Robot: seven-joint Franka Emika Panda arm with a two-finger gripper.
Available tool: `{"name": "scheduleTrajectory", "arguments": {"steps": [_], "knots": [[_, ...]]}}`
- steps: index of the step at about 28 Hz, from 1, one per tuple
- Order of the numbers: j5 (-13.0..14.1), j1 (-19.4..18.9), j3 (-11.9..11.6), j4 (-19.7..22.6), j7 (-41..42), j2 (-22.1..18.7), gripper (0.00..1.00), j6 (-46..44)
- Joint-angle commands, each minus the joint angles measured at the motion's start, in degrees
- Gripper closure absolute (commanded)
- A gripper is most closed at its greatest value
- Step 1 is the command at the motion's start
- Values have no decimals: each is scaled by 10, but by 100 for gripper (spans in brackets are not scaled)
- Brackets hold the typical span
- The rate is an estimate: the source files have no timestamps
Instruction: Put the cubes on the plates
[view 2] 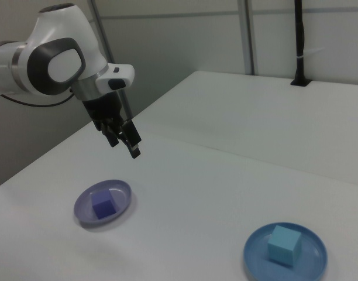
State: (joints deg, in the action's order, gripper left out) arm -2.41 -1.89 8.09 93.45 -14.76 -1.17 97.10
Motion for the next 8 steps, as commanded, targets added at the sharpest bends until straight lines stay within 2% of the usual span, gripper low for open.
{"name": "scheduleTrajectory", "arguments": {"steps": [1,8], "knots": [[14,1,-2,12,10,-12,0,3],[14,1,-2,12,10,-11,0,1]]}}
